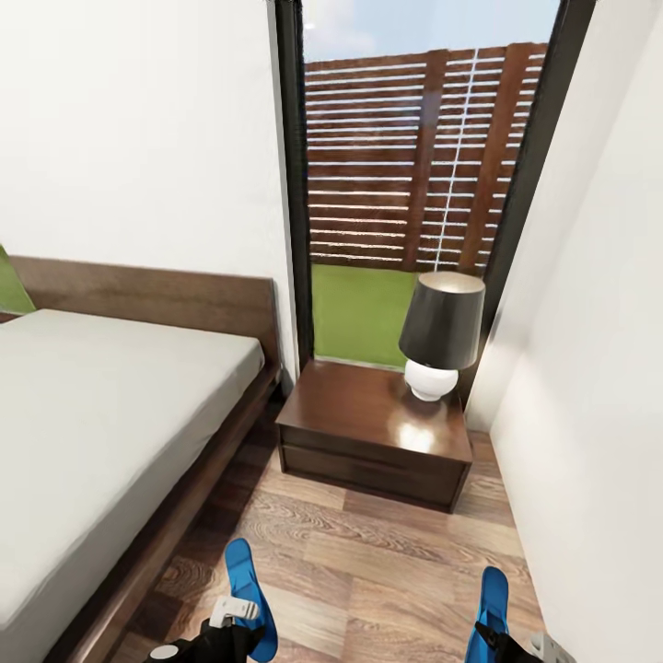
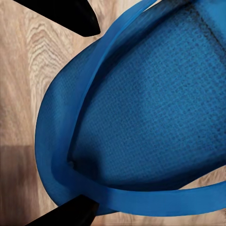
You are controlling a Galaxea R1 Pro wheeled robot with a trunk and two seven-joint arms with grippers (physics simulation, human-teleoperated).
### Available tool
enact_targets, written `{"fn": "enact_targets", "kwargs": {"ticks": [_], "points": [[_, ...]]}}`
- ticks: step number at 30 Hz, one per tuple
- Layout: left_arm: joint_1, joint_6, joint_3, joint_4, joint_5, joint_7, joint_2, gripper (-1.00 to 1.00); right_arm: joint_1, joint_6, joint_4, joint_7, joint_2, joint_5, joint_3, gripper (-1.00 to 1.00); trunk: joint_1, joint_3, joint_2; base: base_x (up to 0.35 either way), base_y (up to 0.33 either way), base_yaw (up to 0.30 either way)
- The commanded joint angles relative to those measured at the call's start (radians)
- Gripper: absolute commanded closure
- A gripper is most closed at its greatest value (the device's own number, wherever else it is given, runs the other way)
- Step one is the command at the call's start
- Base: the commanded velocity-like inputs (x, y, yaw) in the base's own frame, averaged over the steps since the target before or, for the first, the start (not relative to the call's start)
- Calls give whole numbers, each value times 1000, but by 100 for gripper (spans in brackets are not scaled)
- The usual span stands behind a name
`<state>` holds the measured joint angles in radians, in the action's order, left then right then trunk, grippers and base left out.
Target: In the bedroom, move the book from the bed onto either nightstand, and place the two sandals side by side next to the bed.
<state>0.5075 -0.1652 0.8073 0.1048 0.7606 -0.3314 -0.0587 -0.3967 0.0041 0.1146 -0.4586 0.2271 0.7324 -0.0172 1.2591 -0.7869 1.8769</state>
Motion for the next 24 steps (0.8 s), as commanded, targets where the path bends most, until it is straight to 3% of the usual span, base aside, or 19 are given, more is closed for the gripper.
{"fn": "enact_targets", "kwargs": {"ticks": [1, 13, 24], "points": [[0, -4, 9, 0, 8, -1, 0, 100, -1, 1, -1, -5, 1, 2, -1, 100, -4, 2, -7, 0, 0, 0], [0, -2, 9, 0, 8, -1, 0, 100, -1, 1, -1, -6, 0, 2, -1, 100, -50, 40, -91, 0, 0, 0], [0, 2, 9, -1, 9, 1, 0, 100, -1, 2, 0, -8, 0, 3, -1, 100, -50, 40, -91, 0, 0, -33]]}}
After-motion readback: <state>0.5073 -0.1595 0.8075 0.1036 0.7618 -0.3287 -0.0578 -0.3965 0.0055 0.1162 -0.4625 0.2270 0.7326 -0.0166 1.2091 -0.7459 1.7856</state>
